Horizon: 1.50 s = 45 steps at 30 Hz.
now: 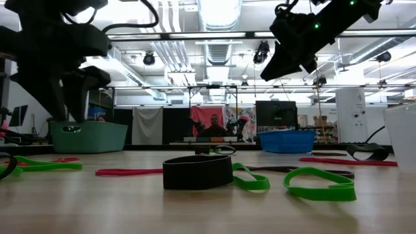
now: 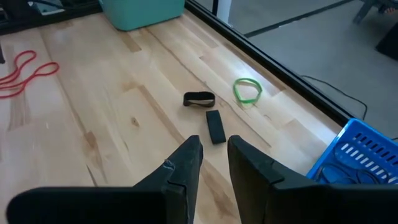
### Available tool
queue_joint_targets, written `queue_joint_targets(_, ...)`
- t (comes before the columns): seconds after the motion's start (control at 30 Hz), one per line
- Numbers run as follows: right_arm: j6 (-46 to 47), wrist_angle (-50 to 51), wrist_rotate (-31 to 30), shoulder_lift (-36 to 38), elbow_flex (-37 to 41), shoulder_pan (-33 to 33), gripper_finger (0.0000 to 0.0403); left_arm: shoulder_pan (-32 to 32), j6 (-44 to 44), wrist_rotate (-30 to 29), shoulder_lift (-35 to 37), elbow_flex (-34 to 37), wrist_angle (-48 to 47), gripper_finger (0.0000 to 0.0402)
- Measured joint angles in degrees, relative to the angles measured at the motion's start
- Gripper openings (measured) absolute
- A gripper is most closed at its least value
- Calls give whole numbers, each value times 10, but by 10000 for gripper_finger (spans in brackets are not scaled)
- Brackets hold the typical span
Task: Sort rubber bands into baskets
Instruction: Put the red rubber band into the yellow basket
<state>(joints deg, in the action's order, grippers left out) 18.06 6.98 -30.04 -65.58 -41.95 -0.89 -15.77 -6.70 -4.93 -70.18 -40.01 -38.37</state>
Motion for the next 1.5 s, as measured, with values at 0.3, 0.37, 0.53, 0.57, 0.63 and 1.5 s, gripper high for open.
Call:
queue_joint_targets(0.3,-1,0,0,0,1,0,80,0,-17,0,-85,0,4,142)
queue_joint_targets(0.37,-1,0,0,0,1,0,83,0,-17,-1,-102,-2,0,142)
queue_joint_targets(0.53,-1,1,0,0,4,0,89,0,-12,-6,-127,-6,-3,142)
queue_joint_targets(0.57,-1,1,0,0,5,0,89,0,-12,-6,-131,-6,-8,142)
queue_joint_targets(0.63,-1,0,0,0,7,0,88,0,-12,-6,-141,-6,-29,142)
queue_joint_targets(1.5,0,0,0,0,10,0,80,0,15,-29,-166,-6,-3,9)
